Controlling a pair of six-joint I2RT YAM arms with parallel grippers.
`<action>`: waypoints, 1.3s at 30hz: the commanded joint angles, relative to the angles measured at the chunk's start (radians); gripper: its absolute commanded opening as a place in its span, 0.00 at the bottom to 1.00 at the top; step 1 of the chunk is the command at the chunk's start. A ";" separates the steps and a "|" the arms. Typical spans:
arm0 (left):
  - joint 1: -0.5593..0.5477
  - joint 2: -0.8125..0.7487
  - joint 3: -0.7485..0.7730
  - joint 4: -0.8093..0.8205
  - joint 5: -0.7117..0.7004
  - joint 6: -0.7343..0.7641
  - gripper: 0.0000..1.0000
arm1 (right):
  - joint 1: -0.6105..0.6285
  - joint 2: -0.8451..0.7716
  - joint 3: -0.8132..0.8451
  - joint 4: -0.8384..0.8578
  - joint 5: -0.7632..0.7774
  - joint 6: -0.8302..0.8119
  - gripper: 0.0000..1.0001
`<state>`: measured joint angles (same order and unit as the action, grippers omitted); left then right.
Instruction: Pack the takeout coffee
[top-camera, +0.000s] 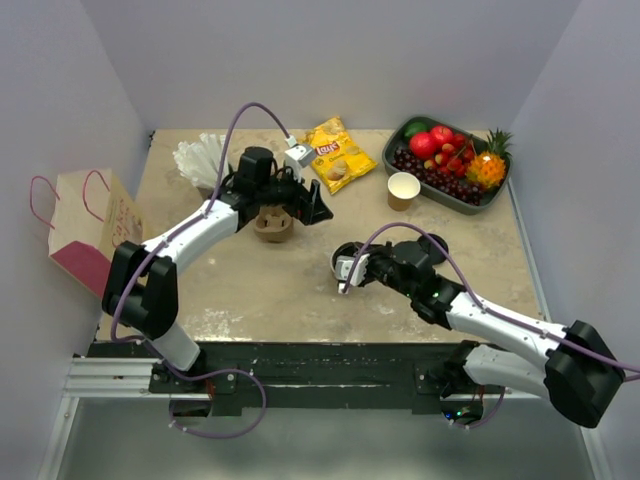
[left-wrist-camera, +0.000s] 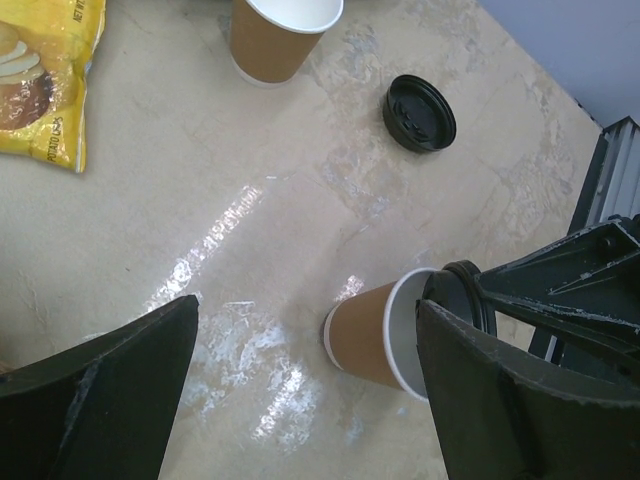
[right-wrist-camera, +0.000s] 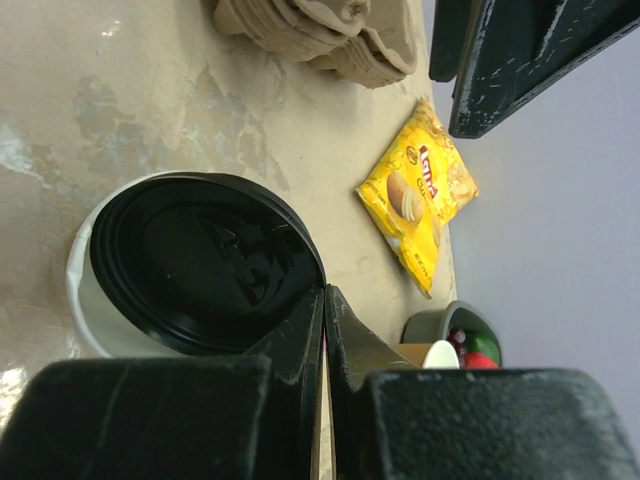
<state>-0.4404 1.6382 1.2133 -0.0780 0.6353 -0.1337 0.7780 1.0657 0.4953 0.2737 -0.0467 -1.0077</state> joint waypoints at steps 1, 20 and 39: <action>0.000 0.011 0.014 -0.008 0.052 0.034 0.93 | 0.003 -0.041 0.048 -0.071 -0.038 -0.009 0.04; -0.003 0.017 0.020 -0.009 0.072 0.034 0.92 | 0.004 -0.001 0.019 0.142 0.030 0.018 0.00; -0.004 -0.005 -0.028 -0.016 0.124 0.029 0.93 | 0.004 -0.098 -0.127 0.248 -0.039 -0.075 0.00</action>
<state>-0.4408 1.6585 1.1851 -0.1062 0.7292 -0.1120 0.7788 0.9997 0.3775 0.4690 -0.0574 -1.0573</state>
